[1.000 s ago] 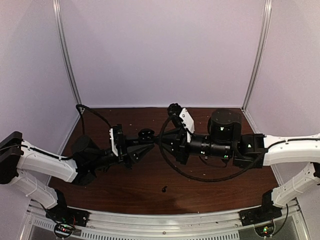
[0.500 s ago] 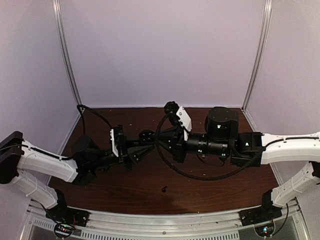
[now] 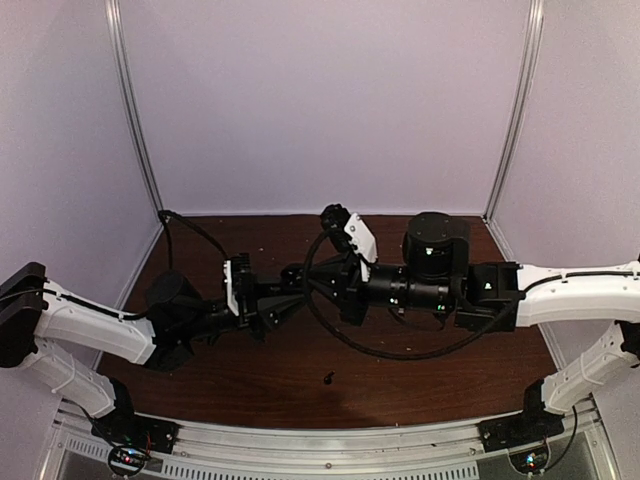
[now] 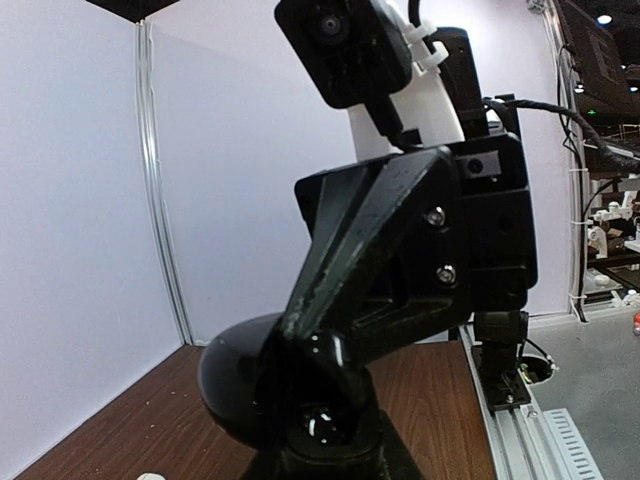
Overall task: Insert the wireless bluetooth earbuds into the charging case
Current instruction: Adjust the left earbud in the left side groove of the charging case.
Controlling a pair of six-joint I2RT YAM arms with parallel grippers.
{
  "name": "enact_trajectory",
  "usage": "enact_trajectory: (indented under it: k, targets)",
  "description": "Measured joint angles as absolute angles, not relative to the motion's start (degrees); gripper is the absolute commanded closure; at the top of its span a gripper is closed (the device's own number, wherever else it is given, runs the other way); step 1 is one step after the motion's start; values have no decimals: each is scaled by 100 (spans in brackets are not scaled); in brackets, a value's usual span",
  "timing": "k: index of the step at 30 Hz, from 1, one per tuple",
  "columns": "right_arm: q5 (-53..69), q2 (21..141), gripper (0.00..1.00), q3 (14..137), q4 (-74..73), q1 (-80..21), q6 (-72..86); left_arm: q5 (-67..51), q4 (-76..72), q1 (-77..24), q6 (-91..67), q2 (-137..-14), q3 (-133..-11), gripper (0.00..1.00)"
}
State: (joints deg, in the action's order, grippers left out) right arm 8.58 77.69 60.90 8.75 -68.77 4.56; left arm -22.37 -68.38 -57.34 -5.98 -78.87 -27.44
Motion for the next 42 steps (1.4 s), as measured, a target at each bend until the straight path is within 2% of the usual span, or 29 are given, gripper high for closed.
enact_trajectory:
  k: [11, 27, 34, 42]
  targets:
    - [709, 7846, 93, 6237, 646, -6873, 320, -2263, -6692, -5734, -523, -7894, -2773, 92]
    - [-819, 7675, 90, 6243, 200, -6938, 395, -1918, -6608, -5723, -672, -7909, -2775, 92]
    - [-1015, 7448, 76, 6243, 95, -6934, 755, -1627, -6635, -5739, -698, -7915, -2775, 92]
    - [-530, 7660, 74, 6663, -60, -6934, 1461, -1284, -6615, -5739, -690, -7920, -2775, 92]
